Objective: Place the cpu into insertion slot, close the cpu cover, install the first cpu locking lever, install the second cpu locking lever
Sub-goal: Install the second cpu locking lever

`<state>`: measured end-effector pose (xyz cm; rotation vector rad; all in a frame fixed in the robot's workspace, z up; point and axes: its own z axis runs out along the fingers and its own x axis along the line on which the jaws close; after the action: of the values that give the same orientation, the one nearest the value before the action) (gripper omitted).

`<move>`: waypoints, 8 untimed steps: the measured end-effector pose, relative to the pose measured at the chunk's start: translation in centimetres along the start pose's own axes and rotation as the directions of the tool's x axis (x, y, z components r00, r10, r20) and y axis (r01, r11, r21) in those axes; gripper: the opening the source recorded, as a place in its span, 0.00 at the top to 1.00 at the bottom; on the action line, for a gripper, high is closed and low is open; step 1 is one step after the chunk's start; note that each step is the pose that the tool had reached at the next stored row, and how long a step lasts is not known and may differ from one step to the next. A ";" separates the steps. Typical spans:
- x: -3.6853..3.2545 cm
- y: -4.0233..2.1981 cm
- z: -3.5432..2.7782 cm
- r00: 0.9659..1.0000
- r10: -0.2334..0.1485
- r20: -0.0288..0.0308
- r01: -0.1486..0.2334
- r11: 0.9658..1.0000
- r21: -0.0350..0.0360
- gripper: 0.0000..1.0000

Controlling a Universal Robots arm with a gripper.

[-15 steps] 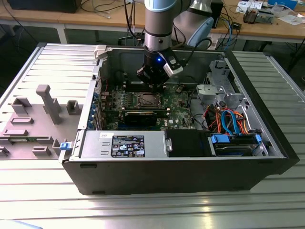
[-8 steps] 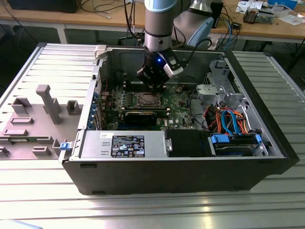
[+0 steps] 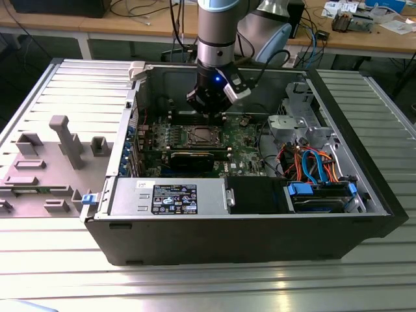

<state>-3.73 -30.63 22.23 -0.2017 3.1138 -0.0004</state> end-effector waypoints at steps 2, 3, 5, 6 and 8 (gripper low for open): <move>0.00 -0.02 -0.04 1.000 0.000 0.000 0.000 1.000 0.000 0.89; 0.00 -0.03 -0.05 1.000 0.000 0.000 0.000 1.000 0.000 0.89; 0.00 -0.05 -0.05 1.000 0.000 0.000 0.000 1.000 0.000 0.89; 0.01 -0.13 -0.06 1.000 0.000 0.000 0.000 1.000 0.000 0.89; 0.05 -0.37 -0.06 1.000 0.000 0.000 0.000 1.000 0.000 0.89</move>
<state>-3.73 -31.00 22.29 -0.2017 3.1138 -0.0005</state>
